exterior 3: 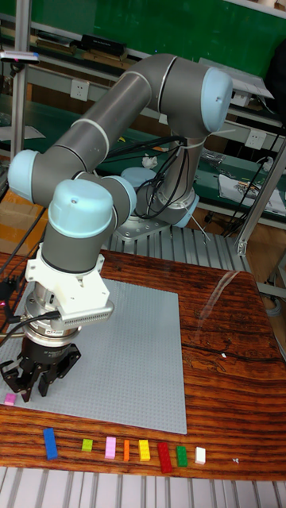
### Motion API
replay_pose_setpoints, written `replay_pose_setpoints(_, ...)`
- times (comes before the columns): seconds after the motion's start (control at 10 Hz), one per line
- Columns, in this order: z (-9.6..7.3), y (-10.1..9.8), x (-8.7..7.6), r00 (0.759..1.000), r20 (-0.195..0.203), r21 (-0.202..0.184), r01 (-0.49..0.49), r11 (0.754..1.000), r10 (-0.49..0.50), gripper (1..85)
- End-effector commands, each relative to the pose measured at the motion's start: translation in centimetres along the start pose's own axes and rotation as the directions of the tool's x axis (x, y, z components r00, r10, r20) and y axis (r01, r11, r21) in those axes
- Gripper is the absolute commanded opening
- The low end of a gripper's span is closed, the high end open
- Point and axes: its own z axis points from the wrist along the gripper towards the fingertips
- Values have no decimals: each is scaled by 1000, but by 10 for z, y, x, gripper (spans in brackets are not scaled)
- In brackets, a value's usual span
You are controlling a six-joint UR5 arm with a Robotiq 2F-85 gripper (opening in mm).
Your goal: Build with small Lego blocks
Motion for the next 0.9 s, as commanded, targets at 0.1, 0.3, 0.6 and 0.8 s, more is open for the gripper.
replay_pose_setpoints(0.1, -1, -4, 0, 1000, 3, 11, 1, 1000, -1, 320)
replay_pose_setpoints(0.3, -1, -7, 0, 1000, 6, 21, 8, 1000, -8, 317)
replay_pose_setpoints(0.6, 1, -9, 3, 1000, 9, 30, 8, 1000, -8, 277)
replay_pose_setpoints(0.8, 3, -8, 3, 1000, 16, 30, 3, 1000, -4, 270)
